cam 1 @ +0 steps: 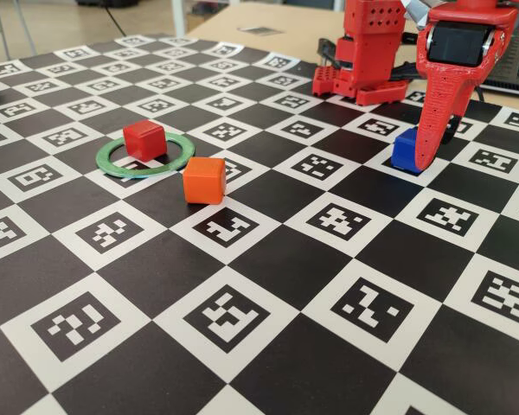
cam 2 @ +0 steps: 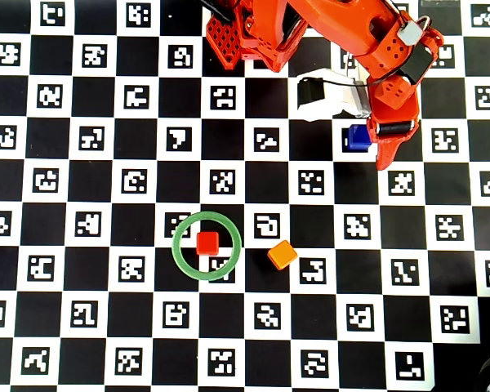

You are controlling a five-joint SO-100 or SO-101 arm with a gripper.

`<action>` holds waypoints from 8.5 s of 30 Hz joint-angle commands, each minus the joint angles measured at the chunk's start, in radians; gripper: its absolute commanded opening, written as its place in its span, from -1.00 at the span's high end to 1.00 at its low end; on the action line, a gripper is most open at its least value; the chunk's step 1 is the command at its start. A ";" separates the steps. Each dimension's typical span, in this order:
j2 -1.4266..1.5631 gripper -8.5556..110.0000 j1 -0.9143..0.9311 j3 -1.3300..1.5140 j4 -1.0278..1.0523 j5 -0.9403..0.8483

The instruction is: Grab the red cube then put it in the green circle then put the blue cube on top and finally the orange cube on top

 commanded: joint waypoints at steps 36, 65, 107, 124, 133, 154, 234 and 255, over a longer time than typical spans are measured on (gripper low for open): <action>0.044 0.39 0.052 0.064 -0.049 -0.064; 0.067 0.64 0.063 0.041 -0.060 -0.121; -0.410 0.78 1.114 -1.215 0.664 -1.057; -0.561 0.78 1.140 -1.247 0.623 -1.106; -0.563 0.78 1.149 -1.134 0.511 -1.104; -0.454 0.78 1.150 -0.950 0.367 -1.022; -0.394 0.23 1.123 -0.971 0.480 -1.008; -0.215 0.20 0.897 -1.078 0.664 -0.706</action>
